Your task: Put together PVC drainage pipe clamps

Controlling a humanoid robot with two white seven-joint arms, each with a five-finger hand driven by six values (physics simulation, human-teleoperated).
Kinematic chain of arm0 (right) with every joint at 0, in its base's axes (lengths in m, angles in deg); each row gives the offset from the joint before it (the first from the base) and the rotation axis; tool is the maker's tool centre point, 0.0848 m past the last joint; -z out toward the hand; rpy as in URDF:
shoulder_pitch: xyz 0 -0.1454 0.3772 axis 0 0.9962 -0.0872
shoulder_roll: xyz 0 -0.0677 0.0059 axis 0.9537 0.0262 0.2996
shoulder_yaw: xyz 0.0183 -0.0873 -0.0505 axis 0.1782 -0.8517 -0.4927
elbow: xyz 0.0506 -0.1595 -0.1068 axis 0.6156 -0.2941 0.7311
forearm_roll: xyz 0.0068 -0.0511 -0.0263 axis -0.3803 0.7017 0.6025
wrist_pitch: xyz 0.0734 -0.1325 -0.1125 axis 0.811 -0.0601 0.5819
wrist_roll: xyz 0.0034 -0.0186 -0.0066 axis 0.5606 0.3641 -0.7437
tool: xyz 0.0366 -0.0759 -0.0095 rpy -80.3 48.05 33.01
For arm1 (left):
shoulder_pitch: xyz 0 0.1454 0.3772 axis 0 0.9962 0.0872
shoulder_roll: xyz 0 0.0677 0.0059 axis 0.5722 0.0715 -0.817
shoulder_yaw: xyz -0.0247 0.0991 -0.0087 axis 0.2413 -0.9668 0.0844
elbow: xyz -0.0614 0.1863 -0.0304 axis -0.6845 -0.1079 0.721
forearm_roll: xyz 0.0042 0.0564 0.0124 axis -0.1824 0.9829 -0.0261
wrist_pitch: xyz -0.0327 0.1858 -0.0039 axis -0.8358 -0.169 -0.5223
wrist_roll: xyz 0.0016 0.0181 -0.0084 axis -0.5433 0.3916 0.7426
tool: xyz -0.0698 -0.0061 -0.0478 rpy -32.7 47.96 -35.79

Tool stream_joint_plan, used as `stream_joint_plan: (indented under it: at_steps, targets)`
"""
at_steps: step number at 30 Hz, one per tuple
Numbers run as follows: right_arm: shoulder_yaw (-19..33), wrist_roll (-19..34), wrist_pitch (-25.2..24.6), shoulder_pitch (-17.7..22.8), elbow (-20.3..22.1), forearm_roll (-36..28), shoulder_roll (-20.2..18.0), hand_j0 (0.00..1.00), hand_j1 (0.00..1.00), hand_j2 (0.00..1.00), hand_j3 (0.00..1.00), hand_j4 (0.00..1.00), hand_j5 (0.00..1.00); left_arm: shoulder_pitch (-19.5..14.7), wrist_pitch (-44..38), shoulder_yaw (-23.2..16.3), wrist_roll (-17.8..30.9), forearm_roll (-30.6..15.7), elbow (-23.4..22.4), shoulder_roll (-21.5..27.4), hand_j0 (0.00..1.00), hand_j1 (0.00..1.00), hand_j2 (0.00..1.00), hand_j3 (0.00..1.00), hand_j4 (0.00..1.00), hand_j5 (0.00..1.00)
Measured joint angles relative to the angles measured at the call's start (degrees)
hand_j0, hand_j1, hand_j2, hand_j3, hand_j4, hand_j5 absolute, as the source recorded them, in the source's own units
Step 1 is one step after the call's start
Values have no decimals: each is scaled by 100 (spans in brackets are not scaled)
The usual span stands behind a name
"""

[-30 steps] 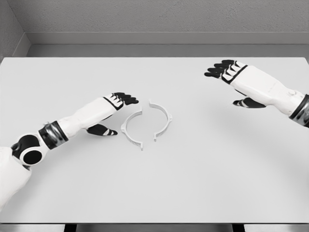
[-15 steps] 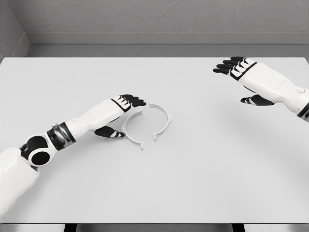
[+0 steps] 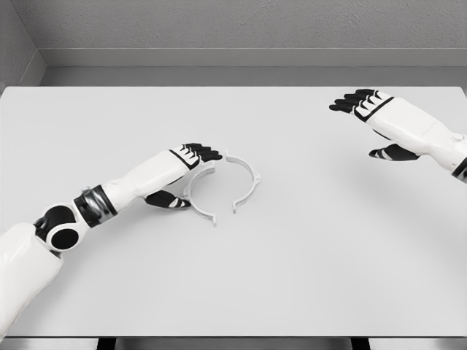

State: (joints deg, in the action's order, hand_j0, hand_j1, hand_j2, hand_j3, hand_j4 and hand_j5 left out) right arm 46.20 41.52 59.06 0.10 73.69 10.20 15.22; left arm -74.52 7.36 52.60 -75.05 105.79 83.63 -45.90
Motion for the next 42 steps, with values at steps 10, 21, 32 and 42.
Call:
stream_joint_plan:
  at_steps: [10, 21, 32, 42]
  targets:
    - [-22, 8, 0, -17, -151, 0, -39, 100, 100, 100, 100, 100, 100, -26, 0, 0, 0, 3, -91, -114, 100, 100, 100, 100, 100, 100]
    - [-35, -6, 0, 9, -183, -6, -52, 100, 100, 100, 100, 100, 100, -35, 0, 1, 0, 3, -120, -204, 100, 100, 100, 100, 100, 100]
    - [-43, -9, 0, 18, -163, -9, -53, 100, 100, 100, 100, 100, 100, -114, 0, 0, 2, 3, -209, -318, 100, 100, 100, 100, 100, 100]
    - [-44, -9, 0, 18, -160, -9, -53, 100, 100, 100, 100, 100, 100, -123, 0, -4, 17, 5, -251, -399, 100, 100, 100, 100, 100, 100]
